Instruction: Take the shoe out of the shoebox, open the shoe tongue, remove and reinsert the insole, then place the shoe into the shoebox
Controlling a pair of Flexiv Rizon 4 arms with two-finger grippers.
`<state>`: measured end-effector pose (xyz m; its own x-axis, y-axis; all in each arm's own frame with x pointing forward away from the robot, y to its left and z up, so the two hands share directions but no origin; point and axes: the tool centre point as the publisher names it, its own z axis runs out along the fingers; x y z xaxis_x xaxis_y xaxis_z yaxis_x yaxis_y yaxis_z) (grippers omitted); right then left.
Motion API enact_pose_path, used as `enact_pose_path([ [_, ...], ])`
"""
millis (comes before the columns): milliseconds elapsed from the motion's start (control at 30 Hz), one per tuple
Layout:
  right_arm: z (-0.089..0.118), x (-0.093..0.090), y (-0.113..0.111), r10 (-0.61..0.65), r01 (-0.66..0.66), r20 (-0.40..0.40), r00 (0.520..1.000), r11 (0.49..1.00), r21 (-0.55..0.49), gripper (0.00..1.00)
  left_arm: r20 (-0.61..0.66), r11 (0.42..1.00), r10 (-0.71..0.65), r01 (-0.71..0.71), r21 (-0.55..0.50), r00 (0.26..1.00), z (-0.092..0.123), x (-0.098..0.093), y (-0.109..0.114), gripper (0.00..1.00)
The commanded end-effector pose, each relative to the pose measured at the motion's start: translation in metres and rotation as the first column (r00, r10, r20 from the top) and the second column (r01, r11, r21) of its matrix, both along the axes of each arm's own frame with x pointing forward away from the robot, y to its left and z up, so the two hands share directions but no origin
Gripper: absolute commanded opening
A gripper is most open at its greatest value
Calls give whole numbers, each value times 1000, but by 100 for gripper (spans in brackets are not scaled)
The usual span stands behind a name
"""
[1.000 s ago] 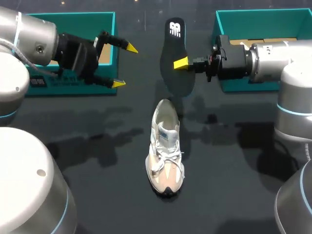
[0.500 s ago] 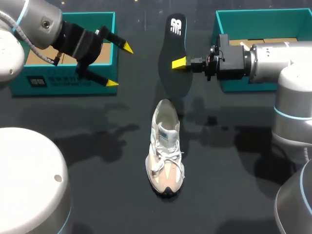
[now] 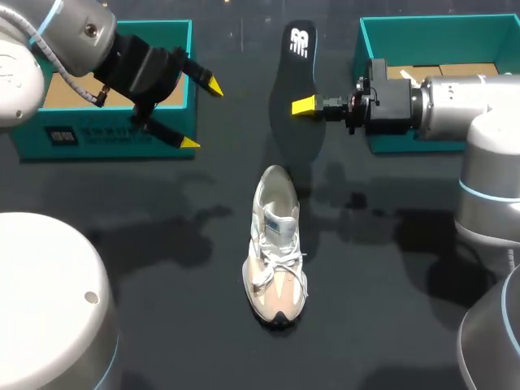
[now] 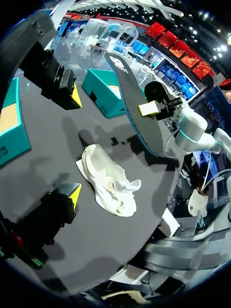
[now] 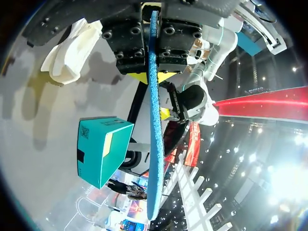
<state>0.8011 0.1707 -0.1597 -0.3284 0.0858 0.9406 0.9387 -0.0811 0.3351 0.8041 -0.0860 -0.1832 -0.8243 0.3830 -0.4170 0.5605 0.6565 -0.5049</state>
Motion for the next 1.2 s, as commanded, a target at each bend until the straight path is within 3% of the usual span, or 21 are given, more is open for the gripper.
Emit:
enact_pose_path([
  [33,-4,-8,-5,-16,15,42,999,1000,8,0,-43,999,44,-43,21,998,-10,-11,-5,100],
  [167,-12,-12,-13,-88,80,156,984,995,56,0,-90,997,44,-38,65,995,-18,-20,-7,100],
  [533,-12,-12,-13,-88,80,156,984,995,56,0,-90,997,44,-38,65,995,-18,-20,-7,100],
  [733,-30,-16,-11,-146,135,218,965,989,65,0,-291,987,139,-110,113,947,-58,-15,-10,100],
  [933,-33,-11,-6,-110,97,294,950,994,58,0,-390,972,214,-157,173,896,-87,-18,-6,100],
  [1000,-35,-11,-5,-88,78,328,941,996,43,0,-397,965,238,-170,198,886,-93,-21,-7,100],
  [1200,-35,-11,-5,-88,78,328,941,996,43,0,-397,965,238,-170,198,886,-93,-21,-7,100],
])
